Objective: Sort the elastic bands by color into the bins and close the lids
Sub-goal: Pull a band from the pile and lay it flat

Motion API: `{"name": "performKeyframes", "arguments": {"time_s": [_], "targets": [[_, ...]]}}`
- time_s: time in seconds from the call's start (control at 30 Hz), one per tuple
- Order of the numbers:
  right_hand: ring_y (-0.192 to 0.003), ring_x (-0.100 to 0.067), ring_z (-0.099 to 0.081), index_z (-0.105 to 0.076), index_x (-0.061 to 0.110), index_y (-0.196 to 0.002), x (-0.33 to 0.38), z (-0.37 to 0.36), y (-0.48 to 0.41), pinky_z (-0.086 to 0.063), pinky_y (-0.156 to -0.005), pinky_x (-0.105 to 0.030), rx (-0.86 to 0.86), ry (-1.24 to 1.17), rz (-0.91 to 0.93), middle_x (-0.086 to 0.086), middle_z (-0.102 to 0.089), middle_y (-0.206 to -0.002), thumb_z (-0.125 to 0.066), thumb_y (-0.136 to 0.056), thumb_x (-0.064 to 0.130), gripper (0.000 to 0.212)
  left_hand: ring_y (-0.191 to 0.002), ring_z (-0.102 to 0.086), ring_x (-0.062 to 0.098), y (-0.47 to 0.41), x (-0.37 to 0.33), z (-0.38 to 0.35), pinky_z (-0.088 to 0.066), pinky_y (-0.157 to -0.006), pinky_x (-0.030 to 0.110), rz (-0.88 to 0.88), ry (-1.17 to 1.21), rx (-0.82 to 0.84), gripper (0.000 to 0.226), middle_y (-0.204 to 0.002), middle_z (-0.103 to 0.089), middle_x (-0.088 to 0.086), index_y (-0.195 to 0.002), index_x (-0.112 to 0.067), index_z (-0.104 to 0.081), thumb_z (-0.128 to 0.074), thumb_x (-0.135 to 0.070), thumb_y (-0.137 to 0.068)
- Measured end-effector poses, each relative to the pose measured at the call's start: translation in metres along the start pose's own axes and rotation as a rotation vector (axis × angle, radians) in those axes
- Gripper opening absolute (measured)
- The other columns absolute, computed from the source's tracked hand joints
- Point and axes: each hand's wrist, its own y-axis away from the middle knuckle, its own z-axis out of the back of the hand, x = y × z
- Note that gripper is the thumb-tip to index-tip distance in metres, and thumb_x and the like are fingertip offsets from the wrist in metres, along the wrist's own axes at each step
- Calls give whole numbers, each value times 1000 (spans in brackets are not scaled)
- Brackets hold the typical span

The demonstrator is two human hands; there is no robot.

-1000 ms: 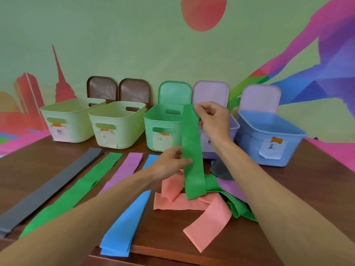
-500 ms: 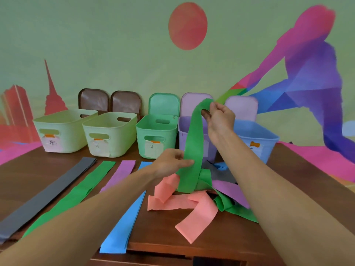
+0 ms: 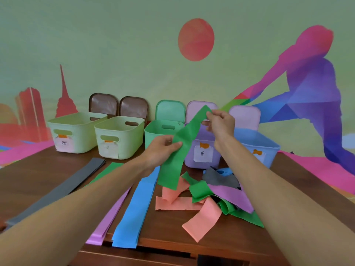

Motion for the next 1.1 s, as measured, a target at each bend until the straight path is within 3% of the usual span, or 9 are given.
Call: {"name": "performKeyframes", "arguments": {"time_s": [0.13,0.2,0.3,0.43,0.57,0.7,0.8,0.97,1.1], "targets": [[-78,-16,-62,-66,12,-96,-27,-21,3,-53,-77,-31,63,345,170,-3,-66,-87,-66,-87,13,9,-60,-64,8,18,2,44,-52,-54,18,104,-83,-38,16,-85,-71,8,-101,-3,-67,-59,-13,-92],[-63,-10,-62,-64,14,-91,-43,-34,8,-53,-72,-30,167,416,221,-4,-65,-83,-66,-86,9,8,-68,-66,16,32,6,69,-56,-62,23,198,-89,-17,21,-92,-72,13,-103,0,-68,-64,-15,-89],[-44,2,-58,-61,11,-89,-74,-58,16,-49,-60,-21,262,477,240,-7,-63,-78,-64,-86,2,10,-64,-66,17,53,15,103,-55,-56,24,278,-122,-30,19,-85,-72,11,-98,-3,-71,-67,-18,-87],[-54,-10,-62,-61,0,-101,-104,-96,28,-50,-51,-14,369,534,180,-2,-58,-74,-58,-90,-2,11,-56,-65,13,73,27,133,-53,-52,22,321,-128,-87,15,-77,-71,7,-95,-2,-69,-63,-15,-89],[-41,-1,-58,-66,6,-94,-117,-129,37,-46,-55,-9,411,656,239,-2,-62,-81,-63,-88,5,6,-56,-65,13,87,40,158,-53,-52,22,383,-170,-85,22,-76,-70,7,-100,2,-67,-64,-16,-89],[-79,-20,-63,-71,8,-92,-129,-156,38,-53,-85,-35,418,739,260,-6,-67,-85,-66,-86,10,8,-52,-63,7,96,51,184,-50,-49,19,430,-264,-89,19,-78,-68,6,-104,-2,-63,-62,-15,-90],[-96,-22,-63,-74,13,-90,-144,-174,37,-50,-90,-35,467,825,236,-5,-71,-92,-68,-85,14,8,-57,-65,8,99,58,199,-54,-54,21,457,-286,-109,10,-82,-68,5,-102,-10,-57,-58,-12,-92],[-95,-22,-65,-76,17,-89,-169,-201,31,-52,-90,-36,529,904,214,-3,-73,-96,-68,-84,17,9,-72,-67,15,103,65,211,-56,-75,32,515,-321,-77,7,-88,-68,5,-100,-14,-54,-52,-9,-95],[-97,-24,-65,-76,19,-87,-191,-217,31,-52,-92,-40,603,989,194,-5,-73,-99,-68,-84,21,9,-75,-68,19,102,74,223,-58,-77,35,517,-373,-104,10,-90,-67,7,-99,-14,-57,-60,-9,-91]]}}
